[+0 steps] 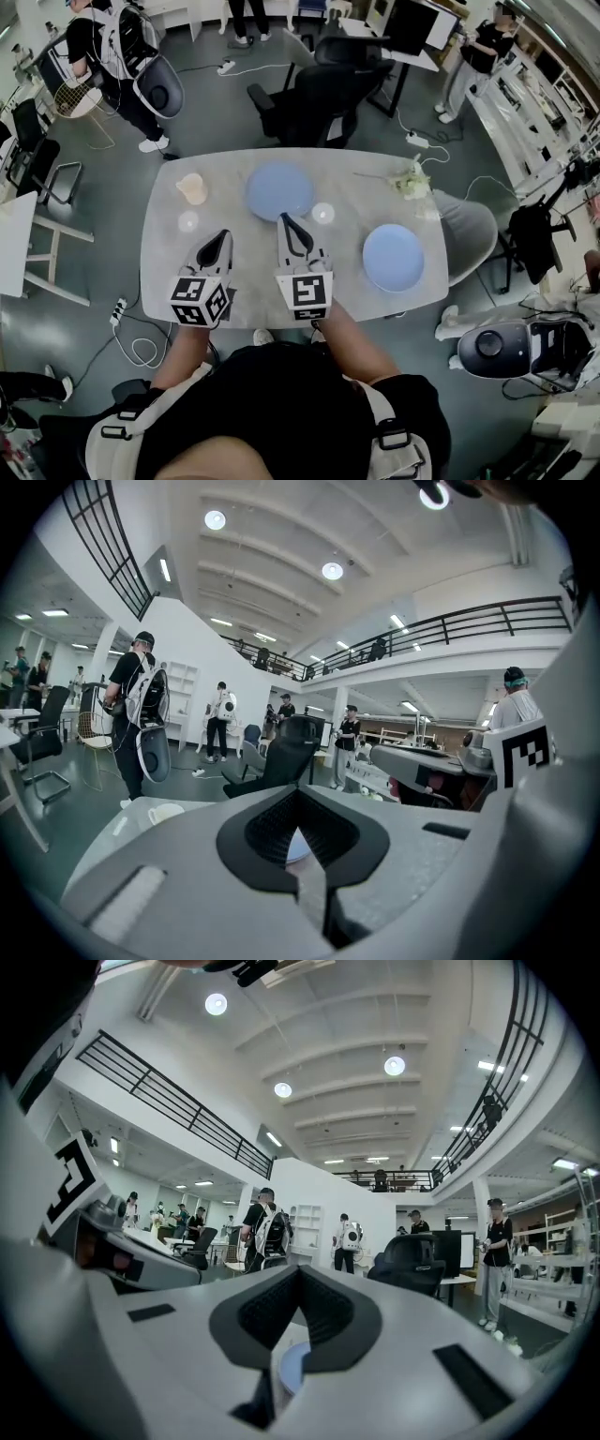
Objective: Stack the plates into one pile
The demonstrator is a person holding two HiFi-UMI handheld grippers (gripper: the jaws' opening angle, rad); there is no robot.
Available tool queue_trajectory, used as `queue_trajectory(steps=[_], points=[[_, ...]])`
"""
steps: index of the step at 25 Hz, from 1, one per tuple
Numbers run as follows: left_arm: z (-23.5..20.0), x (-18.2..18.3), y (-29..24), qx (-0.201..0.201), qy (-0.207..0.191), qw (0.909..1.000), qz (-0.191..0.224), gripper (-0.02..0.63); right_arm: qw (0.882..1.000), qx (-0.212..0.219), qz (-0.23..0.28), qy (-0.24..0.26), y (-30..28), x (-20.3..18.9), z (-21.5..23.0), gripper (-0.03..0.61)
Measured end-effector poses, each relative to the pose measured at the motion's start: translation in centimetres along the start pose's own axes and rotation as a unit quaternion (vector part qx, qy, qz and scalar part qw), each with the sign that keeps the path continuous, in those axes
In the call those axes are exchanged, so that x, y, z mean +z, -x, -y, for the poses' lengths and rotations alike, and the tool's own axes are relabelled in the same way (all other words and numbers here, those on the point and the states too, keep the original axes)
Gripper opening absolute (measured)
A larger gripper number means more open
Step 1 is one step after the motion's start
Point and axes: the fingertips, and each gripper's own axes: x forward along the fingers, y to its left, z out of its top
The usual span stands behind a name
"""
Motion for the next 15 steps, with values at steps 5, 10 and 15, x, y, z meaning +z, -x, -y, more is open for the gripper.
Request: queue_trajectory(steps=[5,10,15], points=[[1.7,-0.2,-1.9,-0.022,-0.015,0.9996,-0.012,0.003,1.000,-0.030,0.000,-0.009,0.6,-0.6,2.8,0.008],[4.6,0.0,-2.6,-0.024,-0.029,0.9992,-0.010,0.003,0.999,-0.046,0.004,-0.014,2.7,-0.8,6.3,0.009],[9.7,-0.2,-4.2,-0.008,-0.030,0.9995,-0.007,0.003,0.999,-0.041,0.013,-0.016,6.3,-1.0,11.6,0.008]])
